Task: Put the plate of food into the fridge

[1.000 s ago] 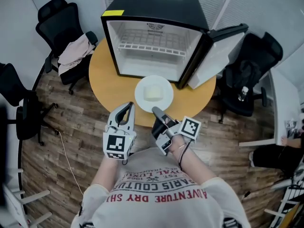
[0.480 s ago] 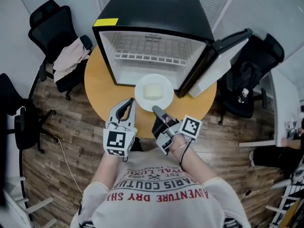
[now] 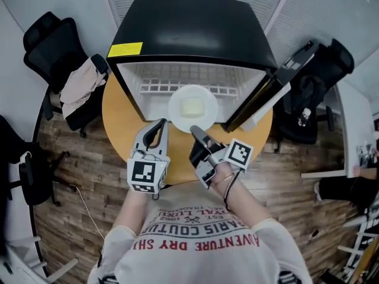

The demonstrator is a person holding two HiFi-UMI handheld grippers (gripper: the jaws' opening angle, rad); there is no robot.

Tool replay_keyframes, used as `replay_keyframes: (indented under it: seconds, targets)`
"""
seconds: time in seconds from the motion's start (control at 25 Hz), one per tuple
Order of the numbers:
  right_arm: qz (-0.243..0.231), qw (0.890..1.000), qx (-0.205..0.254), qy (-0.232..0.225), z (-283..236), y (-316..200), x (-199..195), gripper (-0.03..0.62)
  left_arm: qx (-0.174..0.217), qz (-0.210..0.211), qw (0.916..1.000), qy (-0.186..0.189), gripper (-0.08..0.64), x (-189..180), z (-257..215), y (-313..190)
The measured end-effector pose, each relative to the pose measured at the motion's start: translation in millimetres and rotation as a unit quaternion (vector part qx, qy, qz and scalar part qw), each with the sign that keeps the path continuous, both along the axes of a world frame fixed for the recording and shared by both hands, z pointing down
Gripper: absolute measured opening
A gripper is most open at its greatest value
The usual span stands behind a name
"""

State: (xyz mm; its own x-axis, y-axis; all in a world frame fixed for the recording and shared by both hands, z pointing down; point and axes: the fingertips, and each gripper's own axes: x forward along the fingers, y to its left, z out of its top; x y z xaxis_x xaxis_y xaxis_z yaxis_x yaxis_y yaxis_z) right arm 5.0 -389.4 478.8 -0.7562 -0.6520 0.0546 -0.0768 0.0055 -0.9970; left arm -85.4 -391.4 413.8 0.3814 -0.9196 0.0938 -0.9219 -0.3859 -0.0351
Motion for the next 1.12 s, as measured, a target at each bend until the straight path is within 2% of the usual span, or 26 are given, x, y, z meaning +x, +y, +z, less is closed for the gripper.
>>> replay_keyframes:
  seconds: [0.68, 1.12]
  targets:
    - [0.047, 0.999, -0.020, 0.005, 15.1, -63.3, -17.4, 0.038, -0.020, 0.029, 0.9994, 0.001, 0.029, -23.3, 18.7, -45.4]
    - [0.070, 0.997, -0.044, -0.013, 21.9, -83.1, -32.3, 0.040, -0.030, 0.039, 0.9987, 0.009, 0.029, -29.8, 28.3, -64.7]
